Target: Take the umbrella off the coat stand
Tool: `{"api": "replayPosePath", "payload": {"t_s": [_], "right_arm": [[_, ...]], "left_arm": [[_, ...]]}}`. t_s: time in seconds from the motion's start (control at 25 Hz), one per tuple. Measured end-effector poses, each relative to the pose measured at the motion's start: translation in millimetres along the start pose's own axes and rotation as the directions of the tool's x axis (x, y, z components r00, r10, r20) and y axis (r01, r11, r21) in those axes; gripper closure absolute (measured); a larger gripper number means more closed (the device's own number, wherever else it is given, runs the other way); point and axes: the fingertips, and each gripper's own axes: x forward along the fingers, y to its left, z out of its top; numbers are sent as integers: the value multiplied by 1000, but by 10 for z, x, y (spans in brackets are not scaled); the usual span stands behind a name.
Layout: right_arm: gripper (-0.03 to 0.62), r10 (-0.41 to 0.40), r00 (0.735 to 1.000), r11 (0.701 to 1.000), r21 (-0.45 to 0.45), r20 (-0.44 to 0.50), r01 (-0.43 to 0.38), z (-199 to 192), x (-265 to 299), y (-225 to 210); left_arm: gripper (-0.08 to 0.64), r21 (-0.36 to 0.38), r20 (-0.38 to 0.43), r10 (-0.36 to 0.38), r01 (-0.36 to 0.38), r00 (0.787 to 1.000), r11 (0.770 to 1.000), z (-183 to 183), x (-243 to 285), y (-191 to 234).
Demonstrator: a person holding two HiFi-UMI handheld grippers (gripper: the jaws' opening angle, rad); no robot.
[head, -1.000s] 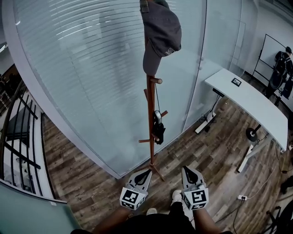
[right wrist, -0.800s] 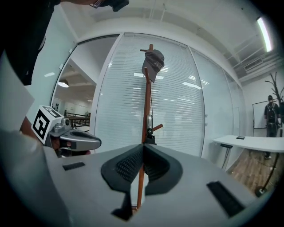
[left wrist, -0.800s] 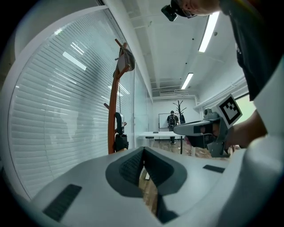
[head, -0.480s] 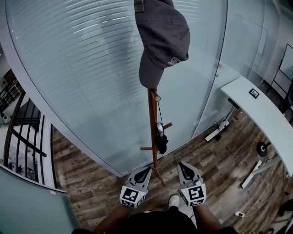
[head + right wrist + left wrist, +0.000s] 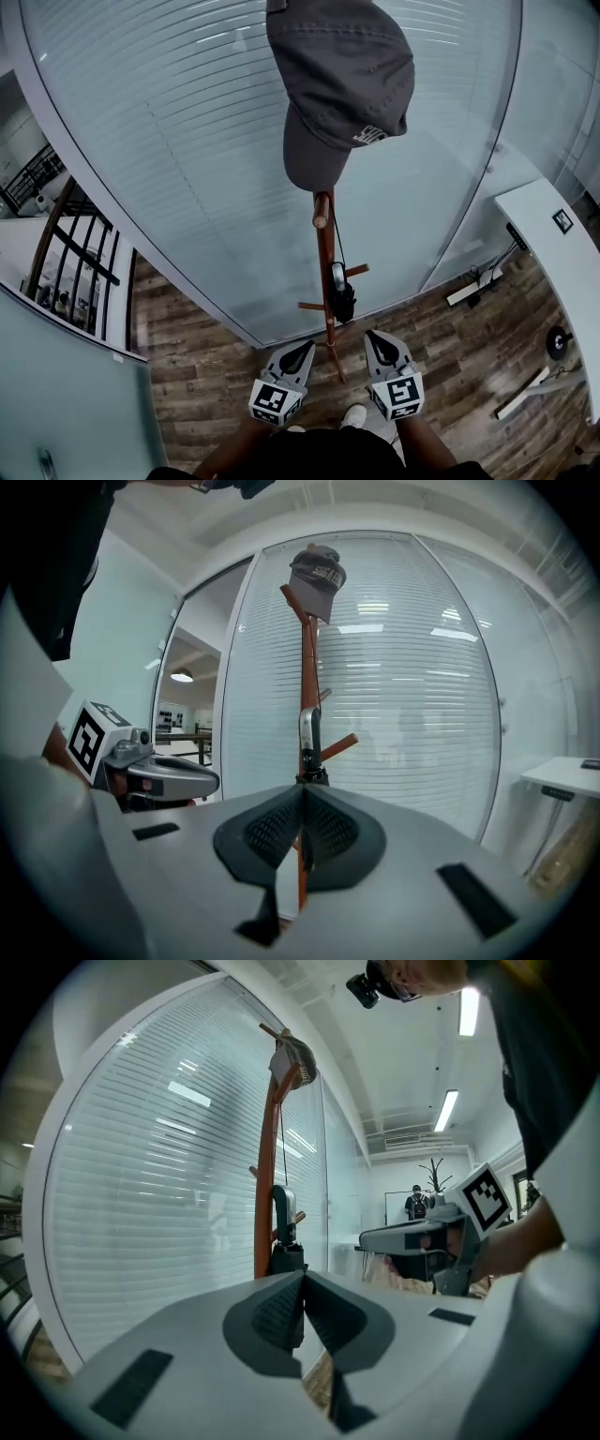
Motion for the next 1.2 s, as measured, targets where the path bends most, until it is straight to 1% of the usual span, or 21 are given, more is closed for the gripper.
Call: {"api": "replayPosePath", "payload": {"t_s": [0.16,0.36,0.48,0.68,0.76,0.88,0.96,1.04,1.12,1.2], "right_arm": [[586,74,997,997,3,1,-74,19,130,-55],[586,131,991,991,1,-7,-131,-54,324,-132],[586,149,988,989,-20,-27,-150,-131,414,-109],[583,144,988,988,-53,-49,-146,-182,514,-93],[549,150,987,986,-58,-61,-153,-221,544,-83],[468,160,983,984,-63,-85,-166,-321,618,-85],[425,163,981,984,-57,-102,-169,-401,682,-69],[397,173,977,982,-55,-126,-181,-506,745,-30],[353,187,970,978,-64,-153,-198,-616,792,-16],[322,192,965,975,-74,-179,-208,-713,837,-36]], "left_arm": [[546,-20,0,78,-78,997,997,-22,66,38],[546,-31,16,161,-160,987,987,-25,149,160],[546,-51,9,186,-185,983,981,-86,165,203],[546,-54,-8,193,-193,981,980,-137,160,303],[546,-45,-13,197,-198,980,979,-145,159,368],[546,-34,-18,201,-201,979,979,-159,186,441],[546,-24,-27,197,-198,980,980,-164,187,472],[546,-16,-43,202,-202,979,979,-200,161,491],[546,-16,-58,212,-213,975,977,-254,143,473],[546,-16,-71,216,-217,974,976,-306,143,450]]}}
